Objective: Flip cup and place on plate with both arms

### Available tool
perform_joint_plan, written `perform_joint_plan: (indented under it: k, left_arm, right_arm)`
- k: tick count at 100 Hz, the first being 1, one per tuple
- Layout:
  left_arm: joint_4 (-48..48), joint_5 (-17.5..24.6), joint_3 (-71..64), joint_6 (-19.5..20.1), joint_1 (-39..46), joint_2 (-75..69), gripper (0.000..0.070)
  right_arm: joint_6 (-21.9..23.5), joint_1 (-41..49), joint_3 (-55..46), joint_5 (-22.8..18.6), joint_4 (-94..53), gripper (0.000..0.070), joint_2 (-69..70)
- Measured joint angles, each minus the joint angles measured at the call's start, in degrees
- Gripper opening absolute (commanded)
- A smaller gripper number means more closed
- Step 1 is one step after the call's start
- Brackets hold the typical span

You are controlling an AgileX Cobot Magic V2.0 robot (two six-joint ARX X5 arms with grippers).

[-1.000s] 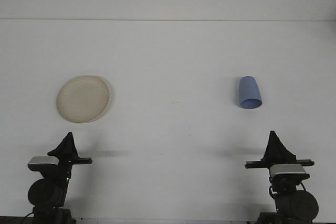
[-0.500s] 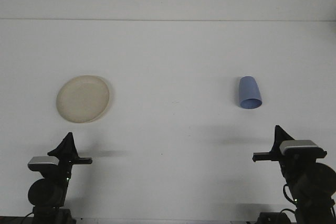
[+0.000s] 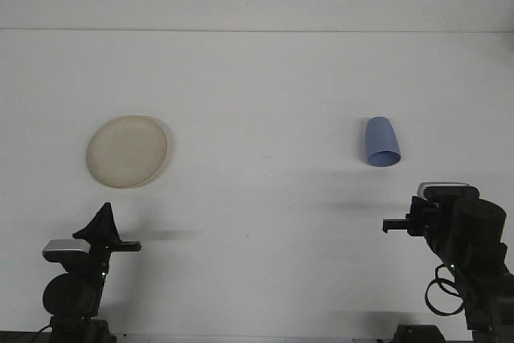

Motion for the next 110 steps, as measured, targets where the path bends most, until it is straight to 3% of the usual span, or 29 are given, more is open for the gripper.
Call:
perform_joint_plan:
  k: [23,47,57,68,87,110]
  left_arm:
    - [0.02,0.0,0.0,0.0,0.0,0.0,0.0011]
    - [0.02,0.0,0.0,-0.02,0.0,0.0,0.0011]
    - [0.02,0.0,0.0,-0.02,0.0,0.0,0.0011]
    - [0.02,0.0,0.0,-0.02,0.0,0.0,0.0011]
    - [0.0,0.0,0.0,0.0,0.0,0.0,0.0011]
    - [0.02,0.0,0.0,-0.02,0.0,0.0,0.0011]
  right_arm:
    - [0.22,0.0,0.0,0.0,0.07,0.0029,0.02]
    - [0.22,0.0,0.0,0.0,0.04,0.0421,0.02]
    - [0.24,0.0,0.0,0.0,0.04,0.0463,0.02]
    - [0.24,0.0,0.0,0.02,0.04,0.056,0.02]
    - [0.35,0.0,0.0,0.33,0.92,0.056,0.35]
    - [0.35,-0.11,0.0,3.98,6.49,0.056,6.32]
